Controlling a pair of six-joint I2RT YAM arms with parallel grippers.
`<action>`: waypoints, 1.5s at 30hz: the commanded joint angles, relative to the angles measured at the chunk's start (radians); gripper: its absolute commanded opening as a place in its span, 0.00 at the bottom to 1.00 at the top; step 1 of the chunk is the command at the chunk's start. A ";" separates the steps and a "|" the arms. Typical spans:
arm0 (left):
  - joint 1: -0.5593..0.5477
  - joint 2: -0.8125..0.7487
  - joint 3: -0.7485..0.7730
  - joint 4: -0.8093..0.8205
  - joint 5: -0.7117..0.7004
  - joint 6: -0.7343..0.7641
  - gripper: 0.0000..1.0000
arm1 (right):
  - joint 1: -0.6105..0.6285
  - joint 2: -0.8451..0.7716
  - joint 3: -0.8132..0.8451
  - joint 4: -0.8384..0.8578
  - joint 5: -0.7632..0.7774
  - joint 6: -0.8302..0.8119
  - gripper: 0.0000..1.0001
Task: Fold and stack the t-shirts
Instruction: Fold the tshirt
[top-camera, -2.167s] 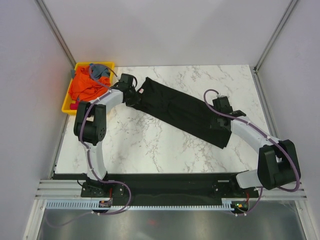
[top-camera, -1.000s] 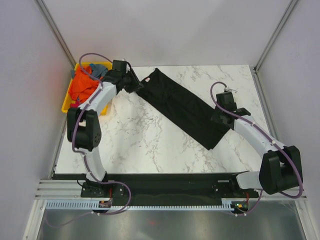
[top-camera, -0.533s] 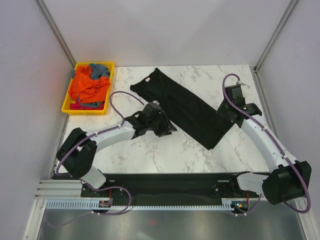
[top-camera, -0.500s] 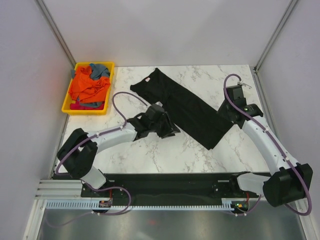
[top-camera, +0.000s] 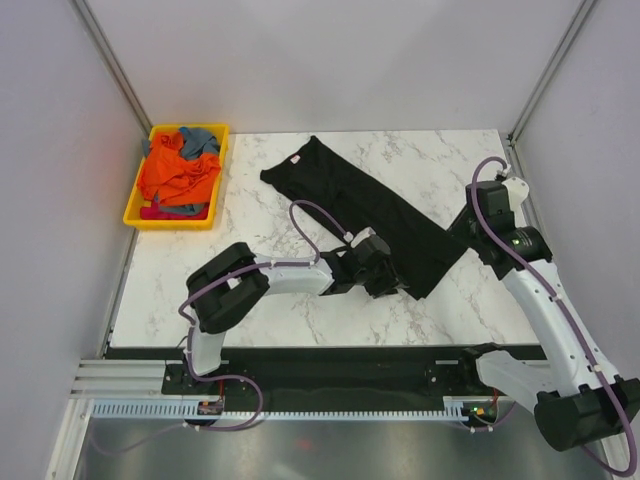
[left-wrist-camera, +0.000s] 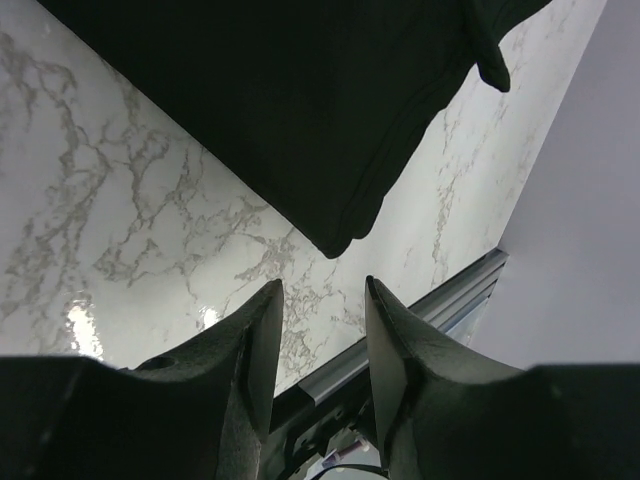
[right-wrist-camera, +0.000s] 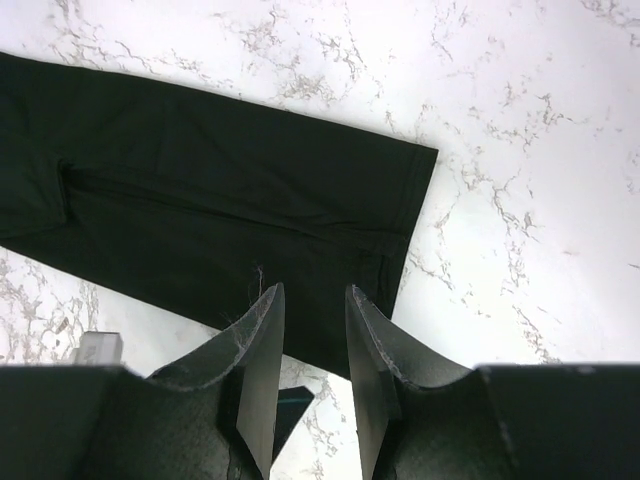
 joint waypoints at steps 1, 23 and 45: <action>-0.034 0.029 0.060 0.044 -0.074 -0.089 0.46 | -0.005 -0.063 -0.013 -0.032 0.035 0.011 0.39; -0.068 0.127 0.071 0.032 -0.079 -0.141 0.07 | -0.003 -0.132 -0.029 -0.055 0.032 -0.032 0.40; -0.088 -0.051 -0.081 0.015 -0.150 -0.127 0.42 | -0.003 -0.086 -0.052 -0.037 0.027 -0.101 0.40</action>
